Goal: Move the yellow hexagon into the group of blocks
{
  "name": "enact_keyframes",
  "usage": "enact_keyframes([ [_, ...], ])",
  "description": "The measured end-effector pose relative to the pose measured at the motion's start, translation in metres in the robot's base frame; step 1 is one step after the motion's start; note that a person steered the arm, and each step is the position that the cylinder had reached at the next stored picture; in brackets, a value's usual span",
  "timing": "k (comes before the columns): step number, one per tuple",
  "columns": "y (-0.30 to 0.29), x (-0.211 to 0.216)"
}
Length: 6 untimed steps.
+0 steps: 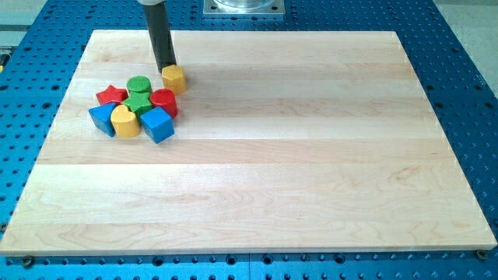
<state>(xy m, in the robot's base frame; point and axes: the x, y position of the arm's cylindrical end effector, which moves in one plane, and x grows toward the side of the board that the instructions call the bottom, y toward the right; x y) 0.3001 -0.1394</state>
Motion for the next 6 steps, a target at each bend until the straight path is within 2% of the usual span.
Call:
enact_keyframes([
  [1, 0.006, 0.002],
  [2, -0.026, 0.022],
  [3, -0.015, 0.021],
  [4, 0.013, 0.004],
  [5, 0.05, 0.007],
  [6, 0.028, 0.021],
])
